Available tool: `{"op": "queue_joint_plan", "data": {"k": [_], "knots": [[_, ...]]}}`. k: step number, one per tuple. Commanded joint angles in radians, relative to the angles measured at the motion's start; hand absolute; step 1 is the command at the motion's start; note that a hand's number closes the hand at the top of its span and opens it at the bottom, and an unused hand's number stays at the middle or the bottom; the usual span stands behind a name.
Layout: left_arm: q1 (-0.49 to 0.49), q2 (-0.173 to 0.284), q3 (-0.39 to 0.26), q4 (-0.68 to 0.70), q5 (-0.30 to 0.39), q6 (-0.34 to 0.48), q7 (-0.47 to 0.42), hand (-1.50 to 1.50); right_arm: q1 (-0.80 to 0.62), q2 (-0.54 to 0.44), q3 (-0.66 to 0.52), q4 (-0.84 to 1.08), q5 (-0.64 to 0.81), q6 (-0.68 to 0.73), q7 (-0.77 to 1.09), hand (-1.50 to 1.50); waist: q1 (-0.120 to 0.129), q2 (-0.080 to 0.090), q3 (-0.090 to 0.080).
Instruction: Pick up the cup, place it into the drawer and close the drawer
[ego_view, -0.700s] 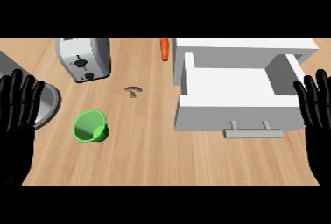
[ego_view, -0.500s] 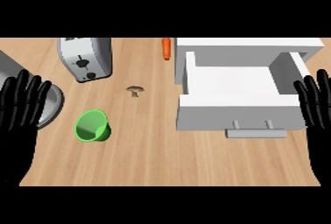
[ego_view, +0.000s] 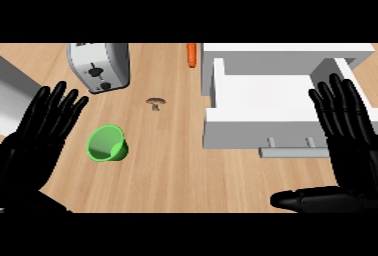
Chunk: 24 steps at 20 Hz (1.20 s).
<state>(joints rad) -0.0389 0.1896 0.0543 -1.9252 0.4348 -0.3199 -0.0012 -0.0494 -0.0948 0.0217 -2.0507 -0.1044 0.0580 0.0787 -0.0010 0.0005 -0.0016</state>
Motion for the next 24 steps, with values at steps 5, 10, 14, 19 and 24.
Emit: {"op": "queue_joint_plan", "data": {"k": [5, 10, 14, 19, 24], "knots": [[-0.083, -0.024, 0.01, 0.068, 0.025, -0.021, 0.035, -1.5, 0.009, 0.008, -0.015, -0.015, -0.014, 0.024, 0.002, -1.5, -0.001, -0.001, 0.002], [-0.176, -0.011, 0.034, 0.205, 0.004, -0.038, 0.019, -1.5, -0.052, -0.019, -0.082, 0.052, -0.081, 0.06, 0.003, -1.5, -0.003, 0.0, 0.002], [-0.093, -0.024, 0.041, 0.171, -0.023, -0.059, -0.006, -1.5, -0.04, 0.033, -0.02, 0.015, -0.014, 0.007, 0.021, -1.5, 0.0, -0.001, 0.002], [-0.046, -0.054, 0.01, 0.087, -0.046, 0.001, 0.058, -1.5, -0.004, -0.001, -0.038, -0.053, -0.022, 0.032, 0.066, -1.5, 0.001, -0.002, 0.002], [-0.066, -0.007, 0.078, 0.206, -0.037, -0.059, 0.03, -1.5, -0.012, 0.034, -0.01, -0.007, 0.007, 0.016, 0.03, -1.5, 0.0, -0.001, 0.002]]}}
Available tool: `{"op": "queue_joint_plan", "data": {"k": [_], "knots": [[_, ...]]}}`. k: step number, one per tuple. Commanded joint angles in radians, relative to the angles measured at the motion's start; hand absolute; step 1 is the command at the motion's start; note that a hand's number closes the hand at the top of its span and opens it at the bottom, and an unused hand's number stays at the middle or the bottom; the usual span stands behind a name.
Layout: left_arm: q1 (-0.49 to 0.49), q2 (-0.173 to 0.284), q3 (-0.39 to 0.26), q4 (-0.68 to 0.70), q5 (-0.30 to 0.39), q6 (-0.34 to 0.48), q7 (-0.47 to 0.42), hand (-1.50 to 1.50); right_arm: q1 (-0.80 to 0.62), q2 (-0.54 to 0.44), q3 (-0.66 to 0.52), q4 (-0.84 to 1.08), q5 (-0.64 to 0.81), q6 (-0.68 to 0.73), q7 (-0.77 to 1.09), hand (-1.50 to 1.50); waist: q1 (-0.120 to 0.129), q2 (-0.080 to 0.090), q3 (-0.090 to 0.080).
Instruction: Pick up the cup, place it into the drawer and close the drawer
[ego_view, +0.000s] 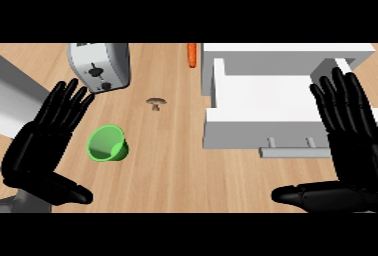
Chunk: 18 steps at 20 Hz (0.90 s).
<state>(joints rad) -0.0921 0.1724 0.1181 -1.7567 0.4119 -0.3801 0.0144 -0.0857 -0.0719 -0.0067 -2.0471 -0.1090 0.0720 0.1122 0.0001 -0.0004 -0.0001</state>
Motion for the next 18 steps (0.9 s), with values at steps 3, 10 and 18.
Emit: {"op": "queue_joint_plan", "data": {"k": [3, 10, 18], "knots": [[0.086, 0.02, 0.031, 0.072, -0.02, -0.071, -0.051, -1.5, 0.027, 0.031, 0.044, -0.025, 0.053, -0.028, 0.0, -1.5, 0.0, 0.0, 0.0], [-0.058, -0.024, 0.015, 0.271, -0.184, 0.009, -0.156, -1.5, -0.018, -0.019, -0.026, -0.039, -0.022, 0.011, 0.06, -1.5, -0.004, 0.001, 0.0], [-0.054, 0.08, 0.111, 0.522, -0.208, -0.112, -0.349, -1.5, -0.018, 0.017, 0.015, 0.055, 0.037, 0.016, -0.042, -1.5, -0.001, 0.002, 0.0]]}}
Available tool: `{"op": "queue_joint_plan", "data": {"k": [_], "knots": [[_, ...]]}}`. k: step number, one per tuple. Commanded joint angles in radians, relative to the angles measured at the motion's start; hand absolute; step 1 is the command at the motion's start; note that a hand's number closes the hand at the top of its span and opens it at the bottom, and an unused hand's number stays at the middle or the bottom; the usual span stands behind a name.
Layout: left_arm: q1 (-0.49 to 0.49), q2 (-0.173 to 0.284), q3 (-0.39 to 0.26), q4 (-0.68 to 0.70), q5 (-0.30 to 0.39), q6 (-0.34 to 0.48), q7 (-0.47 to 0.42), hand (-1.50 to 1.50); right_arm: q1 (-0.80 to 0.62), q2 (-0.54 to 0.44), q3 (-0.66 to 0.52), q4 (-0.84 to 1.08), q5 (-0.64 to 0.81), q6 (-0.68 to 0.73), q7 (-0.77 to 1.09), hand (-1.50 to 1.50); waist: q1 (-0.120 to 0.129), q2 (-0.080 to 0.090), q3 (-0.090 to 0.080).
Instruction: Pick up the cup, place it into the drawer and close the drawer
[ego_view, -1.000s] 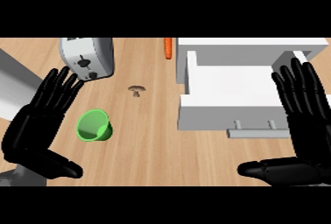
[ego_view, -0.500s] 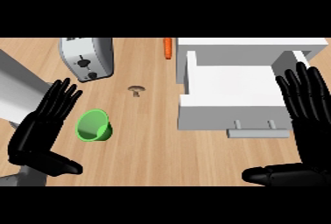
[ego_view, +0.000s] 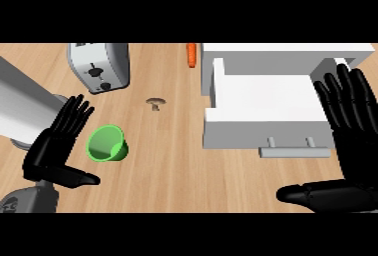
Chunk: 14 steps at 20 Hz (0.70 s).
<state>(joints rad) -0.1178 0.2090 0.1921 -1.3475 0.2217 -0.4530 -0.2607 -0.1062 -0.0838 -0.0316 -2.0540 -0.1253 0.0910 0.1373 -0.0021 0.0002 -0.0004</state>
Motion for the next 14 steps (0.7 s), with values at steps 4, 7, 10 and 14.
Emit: {"op": "queue_joint_plan", "data": {"k": [4, 7, 10, 14], "knots": [[-0.043, 0.001, 0.001, 0.147, -0.05, -0.007, -0.081, -1.5, -0.021, -0.027, -0.054, 0.021, -0.048, 0.031, 0.013, -1.5, 0.001, 0.0, 0.0], [-0.051, -0.017, -0.016, 0.273, -0.124, 0.003, -0.213, -1.5, -0.044, -0.025, -0.045, 0.031, -0.044, 0.031, 0.011, -1.5, 0.0, 0.0, 0.0], [-0.04, 0.042, 0.016, 0.295, -0.093, -0.052, -0.197, -1.5, 0.019, 0.017, 0.029, -0.11, -0.006, -0.018, 0.09, -1.5, 0.0, -0.001, 0.0], [-0.145, 0.042, 0.017, 0.524, -0.168, -0.022, -0.343, -1.5, -0.034, -0.003, -0.026, 0.045, -0.019, 0.023, -0.018, -1.5, -0.001, 0.001, 0.0]]}}
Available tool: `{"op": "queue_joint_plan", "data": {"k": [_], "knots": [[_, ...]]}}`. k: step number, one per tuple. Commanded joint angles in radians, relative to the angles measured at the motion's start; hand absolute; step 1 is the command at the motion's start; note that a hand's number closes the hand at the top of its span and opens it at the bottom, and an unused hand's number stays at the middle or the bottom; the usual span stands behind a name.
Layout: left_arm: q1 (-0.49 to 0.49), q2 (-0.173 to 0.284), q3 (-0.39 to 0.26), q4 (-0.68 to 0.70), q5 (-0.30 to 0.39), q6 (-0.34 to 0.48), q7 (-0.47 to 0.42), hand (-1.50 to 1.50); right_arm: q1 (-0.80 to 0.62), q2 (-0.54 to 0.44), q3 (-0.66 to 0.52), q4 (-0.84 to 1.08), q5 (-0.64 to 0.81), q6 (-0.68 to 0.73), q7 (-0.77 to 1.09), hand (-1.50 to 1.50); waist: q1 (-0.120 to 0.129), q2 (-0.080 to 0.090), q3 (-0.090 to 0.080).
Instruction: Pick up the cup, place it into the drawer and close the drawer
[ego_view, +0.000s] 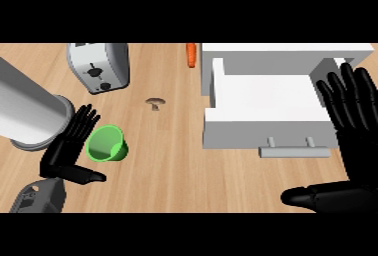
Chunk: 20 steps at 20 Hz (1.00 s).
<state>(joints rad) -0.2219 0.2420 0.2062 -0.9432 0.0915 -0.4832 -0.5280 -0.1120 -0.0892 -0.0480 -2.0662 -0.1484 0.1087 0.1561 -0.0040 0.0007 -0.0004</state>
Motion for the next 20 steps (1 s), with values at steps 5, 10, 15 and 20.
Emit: {"op": "queue_joint_plan", "data": {"k": [5, 10, 15, 20], "knots": [[-0.048, -0.004, 0.007, 0.182, -0.047, 0.038, -0.143, -1.5, 0.028, 0.012, 0.022, -0.058, 0.007, -0.008, 0.036, -1.5, 0.0, -0.001, 0.0], [-0.094, 0.01, 0.008, 0.348, -0.082, 0.053, -0.25, -1.5, 0.009, -0.007, -0.018, 0.023, -0.026, 0.033, -0.018, -1.5, -0.001, 0.0, 0.0], [-0.206, 0.048, 0.017, 0.483, -0.089, 0.018, -0.276, -1.5, 0.028, 0.008, 0.013, -0.02, 0.0, 0.012, 0.009, -1.5, -0.006, 0.001, 0.0], [-0.232, 0.068, 0.005, 0.594, -0.128, 0.012, -0.388, -1.5, -0.011, 0.016, 0.037, -0.061, 0.023, -0.023, 0.074, -1.5, -0.009, 0.004, -0.001]]}}
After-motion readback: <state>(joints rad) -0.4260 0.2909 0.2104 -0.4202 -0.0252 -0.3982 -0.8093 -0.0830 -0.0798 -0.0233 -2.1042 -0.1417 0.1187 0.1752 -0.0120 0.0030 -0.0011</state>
